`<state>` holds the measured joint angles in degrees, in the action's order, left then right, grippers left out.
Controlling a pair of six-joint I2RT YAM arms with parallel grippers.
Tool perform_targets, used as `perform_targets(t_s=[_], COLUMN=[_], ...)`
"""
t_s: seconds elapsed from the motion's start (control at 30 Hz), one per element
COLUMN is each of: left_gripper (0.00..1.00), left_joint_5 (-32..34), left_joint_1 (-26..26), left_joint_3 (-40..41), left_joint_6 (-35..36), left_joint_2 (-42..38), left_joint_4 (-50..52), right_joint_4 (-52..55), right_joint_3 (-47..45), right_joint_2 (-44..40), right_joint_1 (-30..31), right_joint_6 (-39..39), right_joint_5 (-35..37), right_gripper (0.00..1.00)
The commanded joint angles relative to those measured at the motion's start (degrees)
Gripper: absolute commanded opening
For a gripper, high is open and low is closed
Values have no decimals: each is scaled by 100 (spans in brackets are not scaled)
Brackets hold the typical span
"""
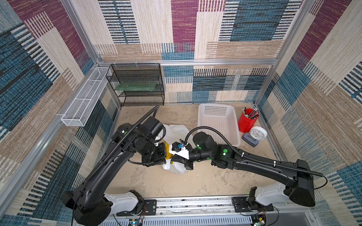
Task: Place the banana into a plastic bag & tie a knot
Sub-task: Adjust the plastic bag at the center of the board.
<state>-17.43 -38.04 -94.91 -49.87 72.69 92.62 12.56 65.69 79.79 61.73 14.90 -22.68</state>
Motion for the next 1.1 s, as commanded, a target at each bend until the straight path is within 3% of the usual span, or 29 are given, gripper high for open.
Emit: perform_targets(t_s=[0.0, 0.03, 0.07, 0.17, 0.23, 0.33, 0.43, 0.57, 0.73, 0.9, 1.07], left_gripper=[0, 0, 0, 0, 0, 0, 0, 0, 0, 0, 0], left_joint_5=[-208, -273, -384, -622, -583, -543, -473, -287, -167, -27, -6], left_joint_1=[-32, -37, -37, -37, -37, -37, -37, -38, -37, -28, 123], left_joint_3=[-183, -270, -330, -472, -588, -844, -1174, -1635, -1921, -1908, -2004], left_joint_6=[-195, -315, -464, -950, -1201, -1470, -1617, -1743, -1984, -2056, -1997], left_joint_2=[35, 31, 26, 73, 142, 388, 716, 1058, 1249, 1274, 1391], left_joint_4=[81, -118, -392, -1242, -1679, -2240, -2669, -3008, -3329, -3406, -3488], right_joint_4=[-318, -409, -562, -1147, -1347, -1528, -1696, -2162, -2548, -2740, -2202], right_joint_3=[-57, -137, -265, -829, -1140, -1522, -1730, -1639, -1092, -969, -1137], right_joint_2=[-113, -217, -393, -1114, -1597, -2222, -2396, -1837, -1103, -1269, -1620], right_joint_1=[-25, -29, -13, 26, 40, 110, 496, 925, 730, 671, 1318], right_joint_6=[-247, -343, -455, -825, -1034, -1110, -1316, -1744, -2629, -2465, -2017], right_joint_5=[323, 499, 717, 1479, 1943, 2430, 3530, 5124, 6888, 6941, 6858], right_gripper=[37, 56, 69, 90, 96, 99, 99, 99, 98, 99, 100])
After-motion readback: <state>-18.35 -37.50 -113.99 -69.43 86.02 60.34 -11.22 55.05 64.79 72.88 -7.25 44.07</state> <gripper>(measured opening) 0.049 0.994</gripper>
